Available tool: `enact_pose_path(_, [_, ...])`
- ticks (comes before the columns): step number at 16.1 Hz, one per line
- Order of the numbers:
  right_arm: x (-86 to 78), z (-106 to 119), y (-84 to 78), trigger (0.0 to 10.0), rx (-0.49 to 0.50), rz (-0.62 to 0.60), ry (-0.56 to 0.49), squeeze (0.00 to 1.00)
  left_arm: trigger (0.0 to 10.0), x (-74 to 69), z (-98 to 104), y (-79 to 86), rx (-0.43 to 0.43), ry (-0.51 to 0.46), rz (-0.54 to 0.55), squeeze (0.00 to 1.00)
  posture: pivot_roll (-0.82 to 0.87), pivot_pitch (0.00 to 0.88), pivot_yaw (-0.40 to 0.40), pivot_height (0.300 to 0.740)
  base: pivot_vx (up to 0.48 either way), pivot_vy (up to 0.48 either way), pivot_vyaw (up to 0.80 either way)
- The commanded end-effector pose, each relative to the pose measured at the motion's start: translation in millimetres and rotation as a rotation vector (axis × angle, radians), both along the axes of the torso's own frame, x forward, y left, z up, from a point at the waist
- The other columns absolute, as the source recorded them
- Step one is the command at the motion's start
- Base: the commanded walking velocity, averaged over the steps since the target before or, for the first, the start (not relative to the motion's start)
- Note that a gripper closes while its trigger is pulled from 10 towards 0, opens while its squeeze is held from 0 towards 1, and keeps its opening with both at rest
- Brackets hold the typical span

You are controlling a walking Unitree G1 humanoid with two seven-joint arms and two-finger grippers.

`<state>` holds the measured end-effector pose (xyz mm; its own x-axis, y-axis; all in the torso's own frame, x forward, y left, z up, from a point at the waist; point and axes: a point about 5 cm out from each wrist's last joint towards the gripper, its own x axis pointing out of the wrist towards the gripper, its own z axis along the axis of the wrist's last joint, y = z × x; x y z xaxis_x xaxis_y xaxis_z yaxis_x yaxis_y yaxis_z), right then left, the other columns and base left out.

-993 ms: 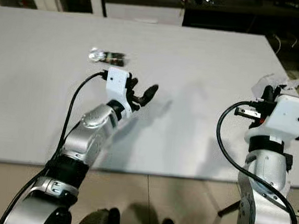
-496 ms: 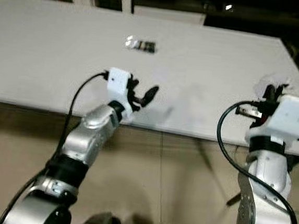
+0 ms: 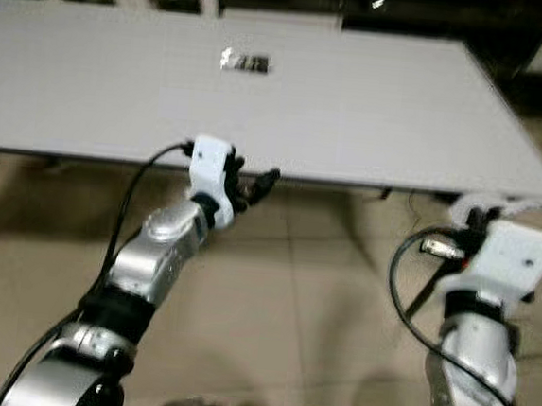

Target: Picking trash to rubbish bin

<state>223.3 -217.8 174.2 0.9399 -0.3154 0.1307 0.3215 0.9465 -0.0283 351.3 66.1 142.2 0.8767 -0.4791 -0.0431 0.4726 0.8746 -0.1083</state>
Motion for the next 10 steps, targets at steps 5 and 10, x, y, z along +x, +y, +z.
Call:
enact_pose_path(5, [1.2, -10.4, 8.8, 10.0, 0.016, 0.022, 0.018, 0.00, 10.0, 0.1, -12.0, -0.8, 0.070, 0.008, -0.010, 0.00, 0.05, 0.103, -0.002, 0.740, 0.000, 0.000, 0.00])
enact_pose_path(10, [3.2, -36.9, 22.7, 10.0, 0.051, 0.037, 0.097, 0.00, 10.0, -8.0, -41.2, 3.3, 0.118, 0.066, -0.034, 0.00, 0.05, 0.102, -0.002, 0.740, 0.000, 0.000, 0.00])
